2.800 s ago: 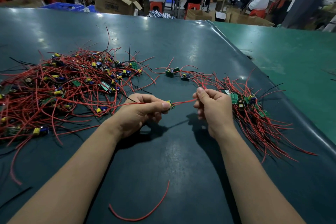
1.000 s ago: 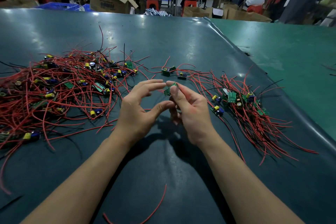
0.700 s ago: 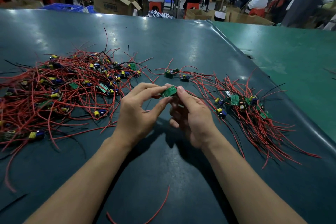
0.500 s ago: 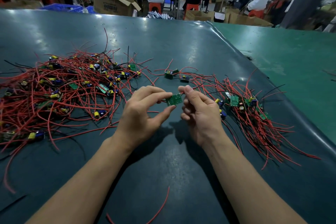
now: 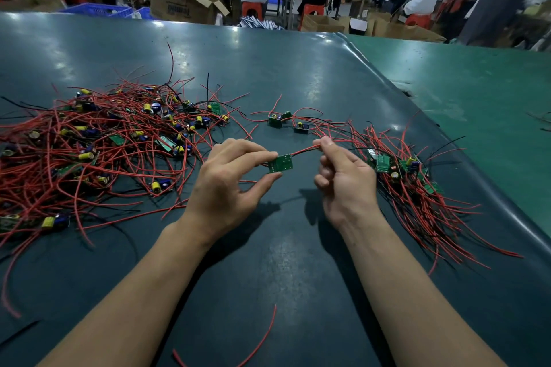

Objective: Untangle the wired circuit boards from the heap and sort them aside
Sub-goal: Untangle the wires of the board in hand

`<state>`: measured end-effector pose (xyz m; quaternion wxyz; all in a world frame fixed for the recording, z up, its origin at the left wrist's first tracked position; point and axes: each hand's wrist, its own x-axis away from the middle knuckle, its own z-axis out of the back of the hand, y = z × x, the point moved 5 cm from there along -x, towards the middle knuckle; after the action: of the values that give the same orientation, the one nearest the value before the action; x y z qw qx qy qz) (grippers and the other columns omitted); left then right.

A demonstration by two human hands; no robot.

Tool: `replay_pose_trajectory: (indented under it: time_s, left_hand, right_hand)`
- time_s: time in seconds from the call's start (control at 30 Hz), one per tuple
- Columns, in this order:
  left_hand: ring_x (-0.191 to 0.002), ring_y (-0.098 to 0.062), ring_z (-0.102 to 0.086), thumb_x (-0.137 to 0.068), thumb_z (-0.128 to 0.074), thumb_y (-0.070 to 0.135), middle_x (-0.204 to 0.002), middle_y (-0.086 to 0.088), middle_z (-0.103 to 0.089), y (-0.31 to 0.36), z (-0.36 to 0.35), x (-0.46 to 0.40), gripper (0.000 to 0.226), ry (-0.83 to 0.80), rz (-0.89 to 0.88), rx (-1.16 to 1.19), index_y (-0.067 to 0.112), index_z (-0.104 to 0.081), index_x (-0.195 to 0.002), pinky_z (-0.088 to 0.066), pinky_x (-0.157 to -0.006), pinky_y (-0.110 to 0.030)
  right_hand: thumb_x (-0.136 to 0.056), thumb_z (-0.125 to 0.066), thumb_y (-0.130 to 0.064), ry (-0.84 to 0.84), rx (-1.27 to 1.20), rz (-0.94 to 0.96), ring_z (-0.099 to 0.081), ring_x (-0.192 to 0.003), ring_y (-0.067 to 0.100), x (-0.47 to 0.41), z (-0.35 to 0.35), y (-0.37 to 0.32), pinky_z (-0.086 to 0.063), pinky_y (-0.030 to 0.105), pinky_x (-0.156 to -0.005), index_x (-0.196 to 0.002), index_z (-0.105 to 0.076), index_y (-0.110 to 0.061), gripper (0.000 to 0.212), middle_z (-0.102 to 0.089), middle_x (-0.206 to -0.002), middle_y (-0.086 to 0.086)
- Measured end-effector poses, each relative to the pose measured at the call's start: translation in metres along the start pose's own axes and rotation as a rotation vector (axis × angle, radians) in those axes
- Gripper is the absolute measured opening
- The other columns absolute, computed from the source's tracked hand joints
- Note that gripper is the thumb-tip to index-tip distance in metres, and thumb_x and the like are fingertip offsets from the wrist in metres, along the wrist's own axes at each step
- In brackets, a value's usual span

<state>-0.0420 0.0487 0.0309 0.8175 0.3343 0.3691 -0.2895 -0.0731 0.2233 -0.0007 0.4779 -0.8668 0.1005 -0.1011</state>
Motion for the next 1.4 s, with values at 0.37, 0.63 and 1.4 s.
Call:
replay_pose_trajectory:
  time_s: [0.37,0.63,1.4]
  left_hand:
    - [-0.081,-0.028,-0.064,-0.078,-0.080,0.015,-0.093,-0.010,-0.070,0.004,0.002,0.000,0.026,-0.015,-0.037,-0.014,0.001,-0.075,-0.099,-0.049,-0.073,-0.048]
    - [-0.081,-0.027,-0.062,-0.086,-0.076,0.011,-0.099,-0.012,-0.065,-0.012,0.023,0.002,0.025,0.285,0.120,-0.029,-0.001,-0.069,-0.108,-0.052,-0.075,-0.051]
    - [-0.092,-0.033,-0.059,-0.091,-0.065,0.015,-0.097,-0.007,-0.071,-0.040,0.021,0.003,0.017,0.125,0.256,-0.284,0.010,-0.074,-0.103,-0.043,-0.080,-0.044]
  right_hand:
    - [-0.091,-0.065,-0.005,0.319,-0.133,0.177,-0.036,-0.039,0.002,-0.008,0.029,-0.022,-0.028,0.016,-0.037,-0.071,-0.065,-0.005,0.020,-0.052,-0.058,0.000]
    - [-0.098,-0.052,-0.030,0.079,-0.056,0.056,-0.036,-0.038,0.008,0.003,0.016,-0.022,-0.027,0.014,-0.038,-0.075,-0.060,-0.012,0.030,-0.047,-0.053,-0.003]
    - [-0.097,-0.058,-0.008,0.314,0.054,0.482,-0.054,-0.044,0.009,0.013,0.020,-0.037,-0.043,0.021,-0.037,-0.103,-0.058,-0.007,0.006,-0.058,-0.065,0.002]
